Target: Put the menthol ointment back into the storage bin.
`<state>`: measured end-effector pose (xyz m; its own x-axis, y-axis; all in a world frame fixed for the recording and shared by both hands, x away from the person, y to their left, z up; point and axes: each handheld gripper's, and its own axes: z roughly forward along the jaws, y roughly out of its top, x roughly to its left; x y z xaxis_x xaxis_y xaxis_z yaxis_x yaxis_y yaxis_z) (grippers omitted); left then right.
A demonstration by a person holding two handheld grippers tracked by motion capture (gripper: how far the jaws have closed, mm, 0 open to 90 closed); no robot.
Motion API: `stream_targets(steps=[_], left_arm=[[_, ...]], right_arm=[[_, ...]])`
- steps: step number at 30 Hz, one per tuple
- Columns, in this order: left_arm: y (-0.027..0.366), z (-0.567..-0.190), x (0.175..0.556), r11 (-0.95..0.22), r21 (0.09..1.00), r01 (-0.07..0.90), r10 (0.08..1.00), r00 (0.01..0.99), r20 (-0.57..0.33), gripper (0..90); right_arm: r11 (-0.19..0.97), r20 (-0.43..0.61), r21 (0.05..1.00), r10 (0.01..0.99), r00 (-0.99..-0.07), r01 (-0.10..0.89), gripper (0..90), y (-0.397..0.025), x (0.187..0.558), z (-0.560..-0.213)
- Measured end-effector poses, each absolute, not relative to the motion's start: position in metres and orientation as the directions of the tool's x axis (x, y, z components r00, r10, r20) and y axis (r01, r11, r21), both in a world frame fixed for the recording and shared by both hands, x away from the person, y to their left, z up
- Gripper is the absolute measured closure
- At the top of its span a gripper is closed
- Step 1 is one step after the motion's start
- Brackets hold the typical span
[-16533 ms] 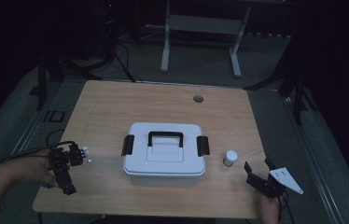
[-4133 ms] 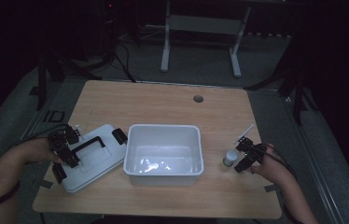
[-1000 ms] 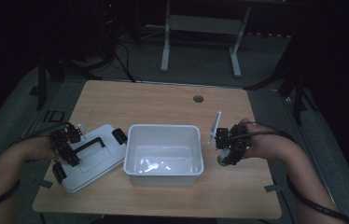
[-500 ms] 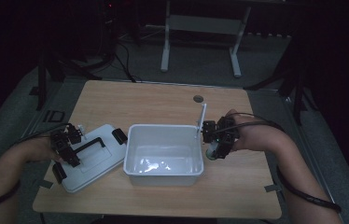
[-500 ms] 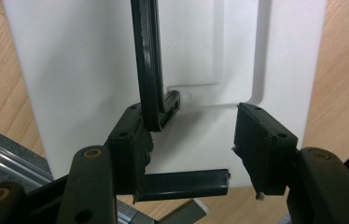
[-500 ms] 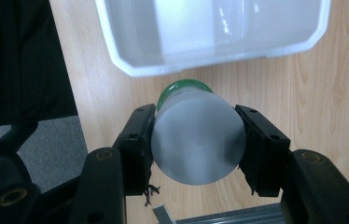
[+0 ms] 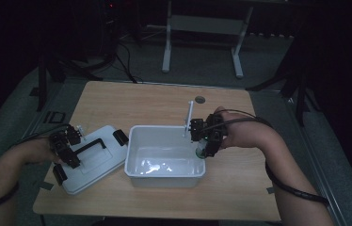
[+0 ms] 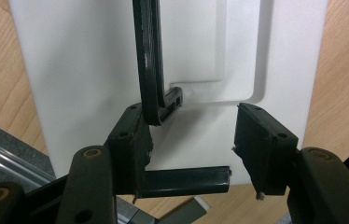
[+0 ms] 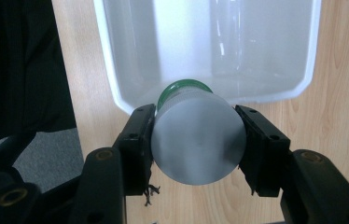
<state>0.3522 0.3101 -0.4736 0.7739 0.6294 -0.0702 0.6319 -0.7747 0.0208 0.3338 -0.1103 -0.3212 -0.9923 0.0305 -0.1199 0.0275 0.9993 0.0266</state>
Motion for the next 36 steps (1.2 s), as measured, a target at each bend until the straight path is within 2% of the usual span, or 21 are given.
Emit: stream_targets(steps=[8,36], left_arm=[[0.309,-0.476,0.354,-0.774,0.013,0.633,0.631,0.773,-0.072,44.8],[0.309,-0.476,0.353,-0.780,0.002,0.626,0.624,0.778,-0.070,44.9]], right_arm=[[1.000,-0.111,0.028,0.016,-0.994,0.013,49.9,-0.091,0.338,-0.335],[0.998,-0.032,-0.046,0.036,-0.999,0.038,49.8,-0.059,0.348,-0.430]])
